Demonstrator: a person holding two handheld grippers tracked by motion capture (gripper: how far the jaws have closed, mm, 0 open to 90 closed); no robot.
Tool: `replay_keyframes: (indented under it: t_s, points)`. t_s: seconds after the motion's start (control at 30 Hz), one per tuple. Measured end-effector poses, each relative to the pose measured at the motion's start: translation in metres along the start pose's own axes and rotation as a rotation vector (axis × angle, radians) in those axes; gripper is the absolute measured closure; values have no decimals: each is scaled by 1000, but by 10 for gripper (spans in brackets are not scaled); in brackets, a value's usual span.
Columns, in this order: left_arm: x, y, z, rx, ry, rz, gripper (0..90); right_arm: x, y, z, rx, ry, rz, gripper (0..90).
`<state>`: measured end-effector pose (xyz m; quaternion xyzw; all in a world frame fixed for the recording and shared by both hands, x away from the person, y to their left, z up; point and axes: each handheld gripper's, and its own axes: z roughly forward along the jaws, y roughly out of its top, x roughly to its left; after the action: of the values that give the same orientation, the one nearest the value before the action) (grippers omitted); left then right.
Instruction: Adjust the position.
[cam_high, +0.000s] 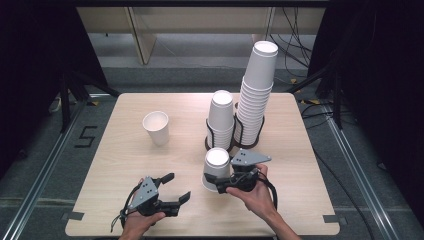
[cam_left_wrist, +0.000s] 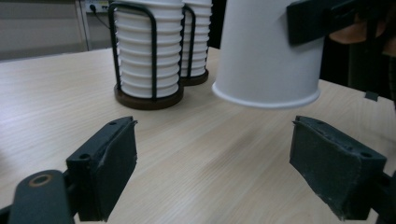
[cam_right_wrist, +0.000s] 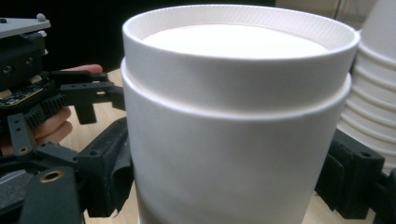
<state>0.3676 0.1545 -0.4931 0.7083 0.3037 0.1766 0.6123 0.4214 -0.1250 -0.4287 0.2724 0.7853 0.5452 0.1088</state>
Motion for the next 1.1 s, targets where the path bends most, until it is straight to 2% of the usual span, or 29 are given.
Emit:
replay_keyframes:
  t_s: [0.03, 0.07, 0.13, 0.2, 0.23, 0.27, 0.3, 0.33, 0.37, 0.4, 0.43, 0.47, 0.5, 0.53, 0.57, 0.6, 0.63, 0.67, 0.7, 0.73, 0.77, 0.8, 0.83, 0.87, 0.9, 0.97, 1.0, 1.03, 1.1]
  points:
    - [-2, 0, 3, -5, -12, -7, 143, 1, 0, 1, 5, -6, -20, 183]
    - [-4, 0, 6, -16, -32, -8, 143, 3, 0, 3, 8, 16, 1, 183]
    - [-9, 0, 10, -3, -39, 1, 143, 6, 0, 5, 13, 26, -3, 183]
    - [-13, -2, 15, -18, -59, 2, 143, 9, -1, 7, 15, 36, -12, 183]
    - [-14, -2, 16, -1, -53, 14, 143, 9, 0, 6, 22, 25, -33, 183]
    - [-15, -2, 18, -12, -59, 11, 143, 11, -1, 8, 10, 41, -30, 184]
    - [-16, -2, 18, -1, -55, 12, 143, 11, -1, 7, 22, 27, -40, 184]
    - [-16, -2, 20, 1, -59, 10, 143, 13, -1, 9, 12, 50, -20, 185]
    - [-17, -3, 21, 6, -58, 10, 143, 13, -1, 9, 7, 42, -49, 185]
    - [-17, -4, 22, 2, -61, 8, 143, 15, -2, 11, -5, 52, -48, 185]
    - [-17, -4, 22, 12, -59, 8, 143, 18, -2, 9, 15, 46, -24, 185]
    - [-17, -5, 24, 1, -70, 3, 143, 18, -2, 11, 6, 50, -41, 186]
    - [-18, -4, 24, 16, -64, 9, 137, 19, -2, 12, 13, 53, -53, 186]
    - [-18, -4, 24, 10, -70, 6, 132, 20, -2, 12, 12, 50, -67, 186]
    - [-18, -4, 25, 7, -73, 5, 127, 22, -3, 14, 5, 51, -62, 187]
    - [-19, -4, 25, 13, -73, 9, 124, 23, -3, 14, 20, 57, -63, 187]
    - [-19, -5, 27, -4, -83, 3, 125, 23, -3, 16, 11, 63, -64, 187]
    - [-20, -5, 27, 23, -77, 6, 125, 25, -3, 16, 19, 71, -51, 188]
    - [-21, -6, 30, 13, -83, 3, 125, 25, -4, 17, 18, 65, -59, 188]
    - [-21, -6, 29, 32, -75, 11, 109, 27, -4, 19, 13, 64, -54, 188]
    - [-22, -7, 32, 17, -81, 4, 94, 27, -4, 19, 12, 68, -70, 188]
    - [-23, -7, 33, 18, -78, 1, 75, 29, -4, 20, 3, 82, -63, 188]
    - [-23, -6, 32, 32, -72, 2, 59, 29, -3, 20, 3, 71, -85, 188]
    - [-23, -7, 35, 14, -83, -3, 49, 31, -3, 20, 12, 83, -70, 188]
    - [-23, -7, 34, 35, -71, 4, 39, 32, -3, 21, 0, 72, -89, 188]
    - [-24, -8, 38, 19, -82, -1, 18, 34, -3, 21, 8, 92, -70, 189]
    - [-25, -8, 37, 34, -69, 5, 14, 35, -3, 23, -11, 105, -72, 189]
    - [-25, -9, 39, 24, -75, 3, 10, 37, -3, 22, 12, 97, -63, 189]
    - [-26, -9, 39, 36, -68, 8, 5, 38, -3, 24, -4, 121, -64, 189]
